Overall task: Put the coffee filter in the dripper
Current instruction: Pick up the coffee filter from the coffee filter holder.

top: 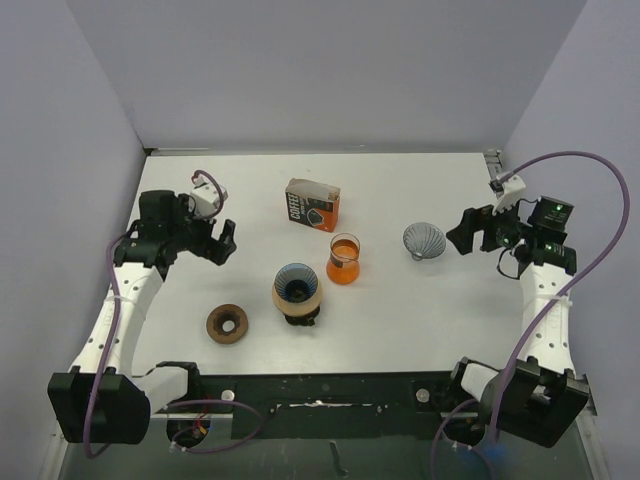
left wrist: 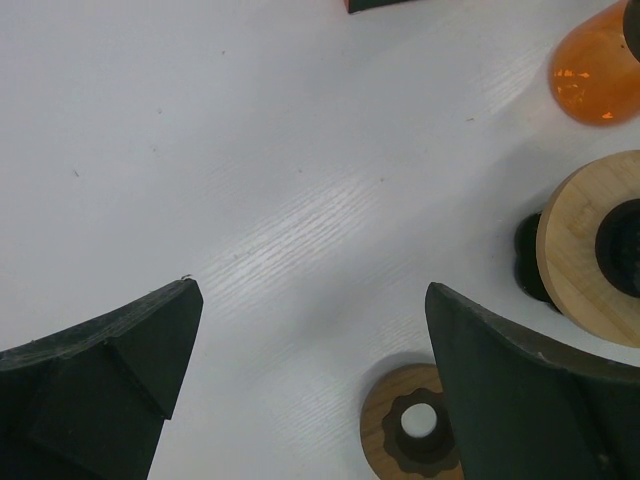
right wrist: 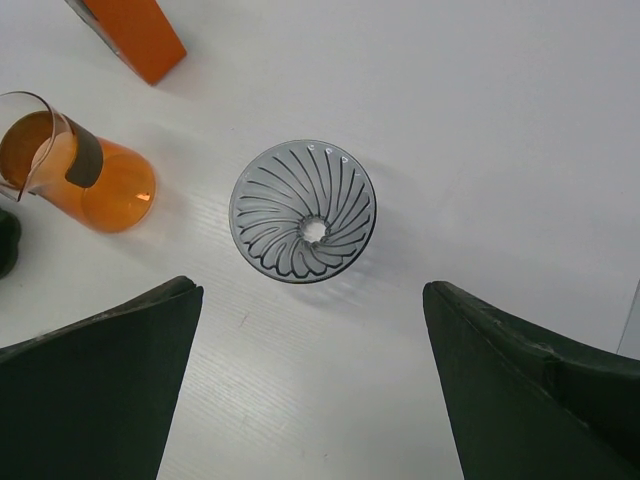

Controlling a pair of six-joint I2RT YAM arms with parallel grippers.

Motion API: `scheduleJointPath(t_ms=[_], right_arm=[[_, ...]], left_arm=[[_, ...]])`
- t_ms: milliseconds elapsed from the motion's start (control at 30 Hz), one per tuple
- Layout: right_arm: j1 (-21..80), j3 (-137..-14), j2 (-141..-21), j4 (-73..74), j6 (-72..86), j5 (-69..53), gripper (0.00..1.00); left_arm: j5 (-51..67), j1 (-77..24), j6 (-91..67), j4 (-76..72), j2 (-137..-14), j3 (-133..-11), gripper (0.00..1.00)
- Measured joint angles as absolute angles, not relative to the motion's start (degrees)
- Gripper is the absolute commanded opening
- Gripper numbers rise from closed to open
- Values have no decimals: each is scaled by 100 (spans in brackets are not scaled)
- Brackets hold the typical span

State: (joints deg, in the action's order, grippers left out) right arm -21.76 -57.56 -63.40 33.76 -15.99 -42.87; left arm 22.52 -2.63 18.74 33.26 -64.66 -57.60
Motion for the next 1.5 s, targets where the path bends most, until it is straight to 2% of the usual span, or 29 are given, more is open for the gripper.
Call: scheduleJointPath(t_ms=[300, 633, 1000, 1167, 1500], right_arm=[[-2075, -5824, -6504, 3315, -1599, -4246, 98], [-1730, -5588, -6379, 3199, -1625, -4069, 100], [-537, -5527, -6431, 3127, -1942, -3594, 96], [-202, -5791, -6989, 2974, -1973, -3719, 92], [1140, -7498, -8739, 2222, -1686, -4071, 86]], left_arm=[[2298, -263, 2154, 3647, -6436, -5439, 93], [2300, -263, 2381, 3879, -6375, -5336, 86], [2200, -263, 2480, 3868, -6598, -5131, 74], [2206, -263, 2418, 3754, -6923, -5137, 72], [2283, -263, 2161, 3378, -6792, -5159, 71]])
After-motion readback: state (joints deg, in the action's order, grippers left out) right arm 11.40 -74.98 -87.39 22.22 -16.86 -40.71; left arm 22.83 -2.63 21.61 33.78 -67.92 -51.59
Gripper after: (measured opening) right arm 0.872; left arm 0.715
